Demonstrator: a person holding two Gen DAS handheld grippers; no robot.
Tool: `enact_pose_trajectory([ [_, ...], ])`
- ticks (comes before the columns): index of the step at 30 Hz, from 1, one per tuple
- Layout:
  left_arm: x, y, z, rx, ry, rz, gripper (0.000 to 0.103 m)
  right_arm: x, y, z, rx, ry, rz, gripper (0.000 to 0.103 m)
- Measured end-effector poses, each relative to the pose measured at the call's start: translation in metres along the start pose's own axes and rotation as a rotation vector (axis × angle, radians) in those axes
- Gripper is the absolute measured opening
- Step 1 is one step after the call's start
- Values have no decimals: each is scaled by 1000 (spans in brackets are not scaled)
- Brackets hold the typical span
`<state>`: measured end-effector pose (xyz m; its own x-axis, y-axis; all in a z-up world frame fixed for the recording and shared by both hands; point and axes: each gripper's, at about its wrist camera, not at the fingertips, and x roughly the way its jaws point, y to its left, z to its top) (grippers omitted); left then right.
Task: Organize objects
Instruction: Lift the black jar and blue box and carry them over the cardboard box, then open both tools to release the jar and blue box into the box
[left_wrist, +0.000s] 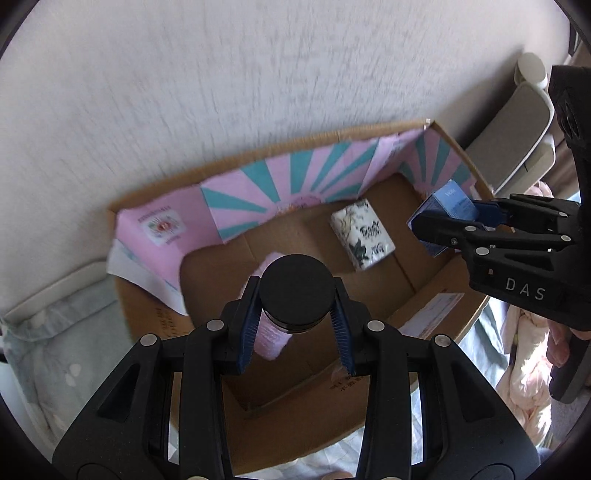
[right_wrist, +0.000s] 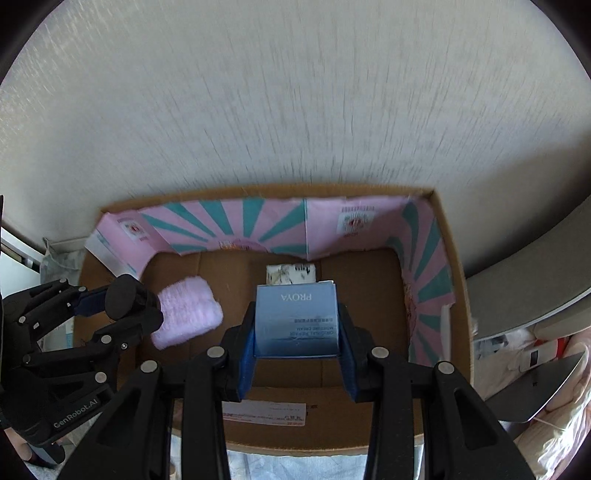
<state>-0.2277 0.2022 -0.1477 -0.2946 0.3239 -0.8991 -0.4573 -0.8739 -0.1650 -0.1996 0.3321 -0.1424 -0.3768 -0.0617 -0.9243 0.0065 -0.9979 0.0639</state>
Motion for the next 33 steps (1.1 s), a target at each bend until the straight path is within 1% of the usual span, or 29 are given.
enact_pose_trajectory([
  [4,9,-1,-3,8,25,-3,33,8,-3,-1,6,23,3,35],
  [9,8,1,0,10,29,-6,33,11,-6,3,10,39,11,35],
  [11,7,0,0,22,35,-17,33,12,-7,4,4,46,10,35],
  [14,5,-3,0,41,38,10,34,17,-6,7,11,66,29,36],
  [15,5,-4,0,44,46,14,34,19,-7,9,17,72,30,45],
  [16,5,-5,0,45,55,16,36,20,-6,10,23,72,33,61],
  [17,5,-6,0,47,59,10,41,20,-6,11,27,66,39,72],
  [18,3,-7,-1,46,56,0,48,20,-5,13,24,61,44,91],
  [19,1,-7,-1,44,52,-2,83,19,-4,14,17,54,46,102],
  [20,0,-8,-1,43,44,0,101,20,-3,14,4,57,46,102],
  [21,-2,-8,-1,42,33,-2,103,20,-2,14,-6,61,44,102],
  [24,-3,-7,-1,25,35,-22,103,23,-1,13,-9,69,40,102],
  [30,-1,-2,-3,19,30,-22,103,23,2,17,12,70,32,102],
  [33,-11,3,-8,5,16,-33,103,16,-3,16,15,68,38,102],
])
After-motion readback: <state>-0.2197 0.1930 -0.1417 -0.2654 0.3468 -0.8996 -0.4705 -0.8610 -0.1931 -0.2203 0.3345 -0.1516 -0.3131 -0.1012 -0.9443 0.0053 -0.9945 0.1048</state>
